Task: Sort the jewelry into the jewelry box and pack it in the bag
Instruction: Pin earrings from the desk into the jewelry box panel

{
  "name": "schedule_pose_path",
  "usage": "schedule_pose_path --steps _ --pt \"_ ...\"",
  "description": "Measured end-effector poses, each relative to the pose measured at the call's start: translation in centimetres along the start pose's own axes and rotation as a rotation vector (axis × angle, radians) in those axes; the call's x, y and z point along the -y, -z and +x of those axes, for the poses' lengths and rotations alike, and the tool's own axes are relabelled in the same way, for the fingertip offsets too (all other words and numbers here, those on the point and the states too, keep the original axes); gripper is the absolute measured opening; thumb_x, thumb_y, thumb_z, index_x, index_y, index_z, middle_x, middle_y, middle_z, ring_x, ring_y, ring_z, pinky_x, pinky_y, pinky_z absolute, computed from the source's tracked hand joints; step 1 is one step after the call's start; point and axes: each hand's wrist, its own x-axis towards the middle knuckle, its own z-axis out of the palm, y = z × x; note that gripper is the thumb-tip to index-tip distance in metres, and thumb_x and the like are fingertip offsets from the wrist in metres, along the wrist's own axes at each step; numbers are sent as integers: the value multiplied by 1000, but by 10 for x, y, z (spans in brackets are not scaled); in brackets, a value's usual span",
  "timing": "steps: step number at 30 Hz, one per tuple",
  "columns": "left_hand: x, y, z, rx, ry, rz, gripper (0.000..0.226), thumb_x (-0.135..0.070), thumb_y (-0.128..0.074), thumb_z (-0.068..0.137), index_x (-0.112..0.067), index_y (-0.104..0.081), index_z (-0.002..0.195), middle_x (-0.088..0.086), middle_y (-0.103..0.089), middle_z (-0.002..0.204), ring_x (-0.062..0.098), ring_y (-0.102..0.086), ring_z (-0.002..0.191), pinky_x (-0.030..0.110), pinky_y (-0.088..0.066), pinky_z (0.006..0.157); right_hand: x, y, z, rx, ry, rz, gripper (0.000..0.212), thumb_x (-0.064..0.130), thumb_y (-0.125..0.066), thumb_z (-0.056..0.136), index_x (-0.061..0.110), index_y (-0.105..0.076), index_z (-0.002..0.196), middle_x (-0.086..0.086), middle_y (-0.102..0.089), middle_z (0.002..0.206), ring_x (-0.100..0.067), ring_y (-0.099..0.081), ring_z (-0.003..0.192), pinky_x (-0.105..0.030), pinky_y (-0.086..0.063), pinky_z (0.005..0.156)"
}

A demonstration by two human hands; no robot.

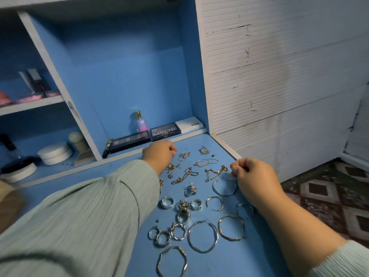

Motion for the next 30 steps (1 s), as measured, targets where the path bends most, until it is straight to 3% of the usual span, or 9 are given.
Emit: schedule_pose_path --steps 9,11,13,15,18,21,24,26,30 --pt "-7 1 8 12 4 199 20 -21 -47 96 -24 -66 96 -7 -64 102 19 -56 102 34 -30 93 -1 -1 -2 4 10 -3 15 18 -48 94 18 -61 86 6 -58 73 -6 -39 50 -21 -28 48" --pt "-6 -2 8 0 6 254 25 -16 -41 95 -19 -65 85 -4 -65 90 20 -57 90 35 -32 90 -1 -1 -3 11 13 12 14 17 -48 94 17 -60 87 6 -57 73 -5 -39 50 -19 -28 48" --pt "-6 -2 5 -13 19 275 25 -11 -38 90 -15 -53 71 -1 -54 70 21 -51 73 35 -37 87 0 -1 -4 15 12 16 15 17 -47 94 18 -59 87 7 -57 73 -5 -39 50 -19 -28 48" --pt "-7 2 -1 1 35 240 24 -7 -37 84 -16 -43 63 -1 -41 62 21 -42 66 32 -37 76 2 0 -6 20 18 7 14 19 -47 95 20 -59 87 9 -56 73 -5 -40 51 -19 -28 48" --pt "-9 14 -11 38 28 97 26 -5 -40 81 -16 -41 58 0 -40 60 20 -38 58 29 -34 58 6 1 -9 48 32 -19 15 19 -47 95 23 -57 86 10 -58 76 -4 -42 53 -18 -29 47" --pt "-11 34 -30 68 9 -35 20 -6 -47 86 -19 -56 75 1 -50 74 17 -46 68 24 -41 57 16 5 -14 76 38 -38 16 18 -47 95 22 -57 84 9 -57 74 -4 -43 55 -15 -33 45" --pt "-10 56 -52 74 -5 -155 19 -11 -54 89 -22 -66 100 -8 -55 92 10 -51 87 20 -41 76 31 7 -24 87 85 -24 15 16 -47 95 19 -59 87 7 -61 82 -3 -46 60 -17 -34 51" --pt "-4 68 -68 91 3 -200 18 -14 -58 89 -21 -66 104 -10 -55 96 7 -50 90 19 -39 81 44 4 -35 105 123 -16 16 14 -47 95 17 -59 87 7 -62 85 -3 -45 58 -13 -35 48" --pt "14 90 -103 126 15 -234 17 -17 -61 87 -24 -66 102 -7 -60 96 6 -52 88 17 -37 78 68 -12 -65 184 188 -8 18 10 -47 93 16 -59 81 7 -62 86 -1 -44 48 -8 -33 38"
